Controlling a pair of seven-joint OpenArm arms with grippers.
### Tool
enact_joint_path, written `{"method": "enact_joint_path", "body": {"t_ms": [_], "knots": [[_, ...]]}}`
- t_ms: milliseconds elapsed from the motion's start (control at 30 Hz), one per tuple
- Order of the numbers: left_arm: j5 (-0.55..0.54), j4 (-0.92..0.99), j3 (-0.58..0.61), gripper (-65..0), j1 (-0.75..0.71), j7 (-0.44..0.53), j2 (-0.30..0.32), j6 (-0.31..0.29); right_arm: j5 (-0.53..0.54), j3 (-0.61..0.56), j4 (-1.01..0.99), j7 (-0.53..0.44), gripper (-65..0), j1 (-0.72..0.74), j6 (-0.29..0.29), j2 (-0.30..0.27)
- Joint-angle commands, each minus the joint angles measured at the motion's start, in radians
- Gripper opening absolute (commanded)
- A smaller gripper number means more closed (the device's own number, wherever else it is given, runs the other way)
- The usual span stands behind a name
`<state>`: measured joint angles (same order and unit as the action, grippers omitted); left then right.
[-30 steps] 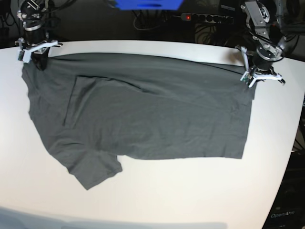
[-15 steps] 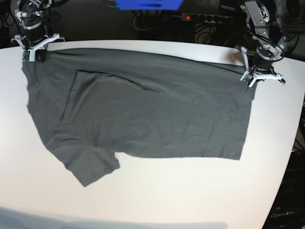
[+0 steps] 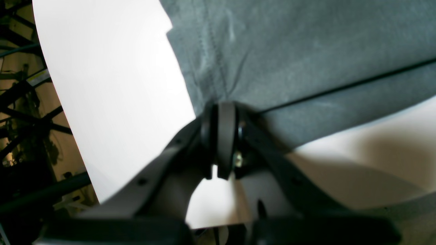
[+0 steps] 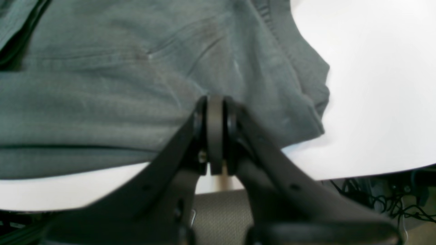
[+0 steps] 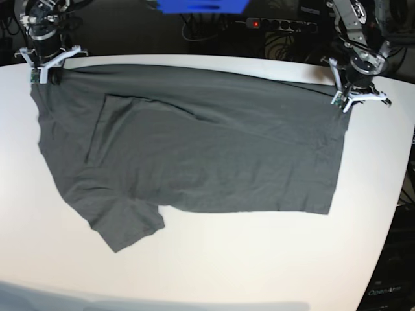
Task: Fold the T-shirt properly
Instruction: 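Pull the held shirt edge further toward the arm bases with both grippers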
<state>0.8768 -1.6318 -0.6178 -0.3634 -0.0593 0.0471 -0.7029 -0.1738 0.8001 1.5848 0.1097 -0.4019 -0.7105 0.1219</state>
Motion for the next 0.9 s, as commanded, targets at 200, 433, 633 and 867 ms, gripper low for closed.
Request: {"method": "enact_joint_path", "body": {"t_ms": [200, 433, 633, 867], "knots": [[0.023, -0.015, -0.009, -62.7, -0.010, -0.034, 0.009, 0.005, -0.007, 0.005, 0.010, 0.011, -64.3, 0.011, 0.012, -0.009], [0.023, -0.017, -0.009, -62.7, -0.007, -0.034, 0.004, 0.005, -0.007, 0.005, 0.047, 0.009, -64.3, 0.011, 0.012, -0.015], [0.023, -0.017, -0.007, -62.7, -0.004, -0.034, -0.013, 0.005, -0.005, 0.005, 0.139, 0.009, -64.3, 0.007, 0.012, -0.011], [0.023, -0.017, -0.003, -62.7, -0.003, -0.034, -0.014, 0.005, -0.005, 0.011, 0.164, 0.017, -64.3, 0.011, 0.012, -0.009]]}}
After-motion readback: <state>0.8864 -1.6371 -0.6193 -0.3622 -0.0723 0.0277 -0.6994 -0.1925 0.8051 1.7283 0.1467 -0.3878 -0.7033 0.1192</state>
